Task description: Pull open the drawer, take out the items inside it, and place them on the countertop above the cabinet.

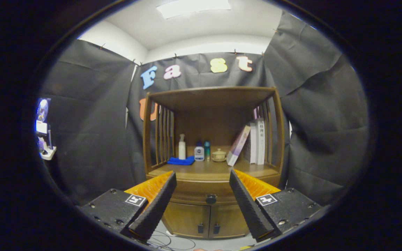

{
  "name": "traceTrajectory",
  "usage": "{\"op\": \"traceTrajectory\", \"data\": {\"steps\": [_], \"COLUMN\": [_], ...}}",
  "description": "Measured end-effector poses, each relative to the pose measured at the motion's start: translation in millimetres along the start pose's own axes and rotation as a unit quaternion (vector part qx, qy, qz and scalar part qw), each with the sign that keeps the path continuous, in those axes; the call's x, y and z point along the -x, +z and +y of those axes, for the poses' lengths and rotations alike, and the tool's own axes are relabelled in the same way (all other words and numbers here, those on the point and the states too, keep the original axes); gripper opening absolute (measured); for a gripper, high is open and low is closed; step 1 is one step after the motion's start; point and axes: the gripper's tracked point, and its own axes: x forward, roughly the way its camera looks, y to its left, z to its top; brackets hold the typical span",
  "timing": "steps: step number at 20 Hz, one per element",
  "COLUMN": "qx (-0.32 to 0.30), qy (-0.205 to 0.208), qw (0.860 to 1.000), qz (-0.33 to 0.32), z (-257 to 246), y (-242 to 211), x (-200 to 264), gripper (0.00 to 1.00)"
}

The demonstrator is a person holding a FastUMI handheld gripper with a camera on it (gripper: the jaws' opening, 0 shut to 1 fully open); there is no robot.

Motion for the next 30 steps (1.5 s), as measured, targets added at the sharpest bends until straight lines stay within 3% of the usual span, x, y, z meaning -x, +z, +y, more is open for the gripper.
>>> {"op": "traceTrajectory", "data": {"steps": [12,19,23,26,30], "qx": [-0.014,-0.024,0.016,-0.024,-0.017], "qy": [-0.014,-0.032,-0.048,-0.056,-0.061], "qw": [0.998,0.996,0.995,0.994,0.992], "qz": [0.061,0.078,0.085,0.093,0.107], "z": [-30.7,-40.3,-38.7,-37.5,-40.0], "y": [-117.1,-164.6,-175.6,-176.2,-177.6], "x": [-155.4,-195.0,-199.2,-199.0,-199.5], "gripper": [0.97,0.76,0.53,0.49,0.41]}}
